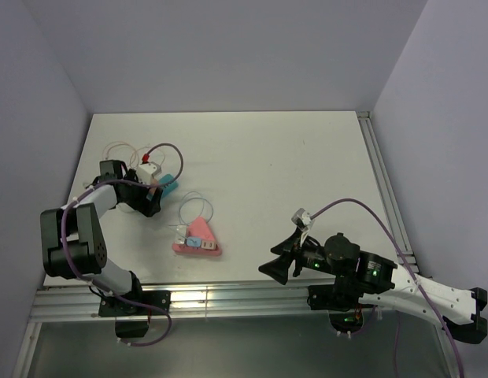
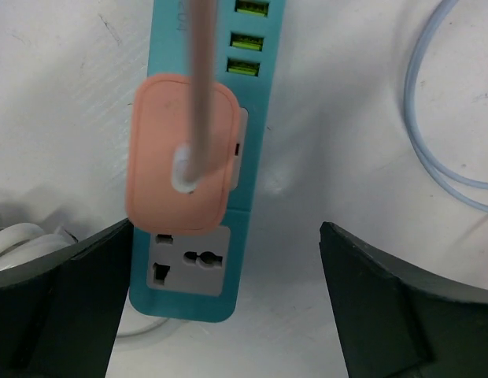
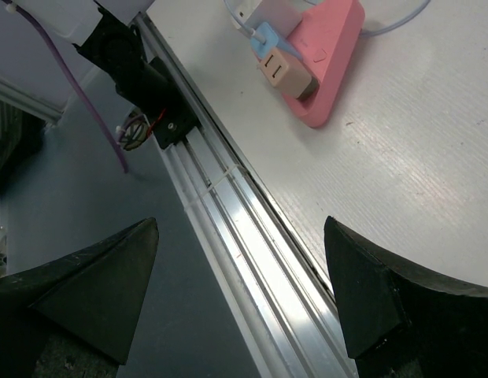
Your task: Insert the plug
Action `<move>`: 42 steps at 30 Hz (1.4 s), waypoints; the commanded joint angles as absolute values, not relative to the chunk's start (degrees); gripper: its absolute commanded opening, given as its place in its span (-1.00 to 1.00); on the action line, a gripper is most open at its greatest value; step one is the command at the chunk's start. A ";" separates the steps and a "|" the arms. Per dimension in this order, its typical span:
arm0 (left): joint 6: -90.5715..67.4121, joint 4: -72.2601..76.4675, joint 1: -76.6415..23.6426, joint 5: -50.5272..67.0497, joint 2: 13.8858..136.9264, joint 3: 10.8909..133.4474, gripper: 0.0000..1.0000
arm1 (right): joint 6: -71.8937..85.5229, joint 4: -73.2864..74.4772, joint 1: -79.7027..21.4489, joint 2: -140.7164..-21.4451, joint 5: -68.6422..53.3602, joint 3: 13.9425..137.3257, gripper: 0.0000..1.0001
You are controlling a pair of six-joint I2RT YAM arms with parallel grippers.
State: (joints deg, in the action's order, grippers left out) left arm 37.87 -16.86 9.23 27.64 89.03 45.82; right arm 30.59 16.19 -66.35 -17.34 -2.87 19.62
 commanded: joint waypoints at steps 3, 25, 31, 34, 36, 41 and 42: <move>35.78 -18.46 9.32 28.13 83.07 47.90 0.99 | 30.32 14.59 -66.45 -16.17 -2.64 20.65 0.85; 5.49 -6.25 9.32 44.61 59.25 49.32 0.99 | 35.85 16.87 -66.45 -22.23 12.12 23.55 1.00; -23.65 14.29 9.32 50.80 49.58 39.67 0.99 | 44.44 16.79 -66.27 -27.49 27.05 23.47 1.00; -40.61 29.75 9.23 51.33 46.85 31.69 0.99 | 47.19 15.21 -65.40 -31.27 30.59 23.03 1.00; -49.70 50.30 9.23 51.07 46.06 26.04 0.99 | 47.63 12.76 -63.64 -34.61 27.80 23.03 1.00; -70.74 80.30 5.98 43.69 48.06 11.43 0.99 | 46.85 2.84 -50.65 -41.56 8.48 20.14 1.00; -71.97 82.68 5.02 44.03 49.29 11.08 0.99 | 46.24 -2.84 -48.19 -43.14 4.70 19.08 1.00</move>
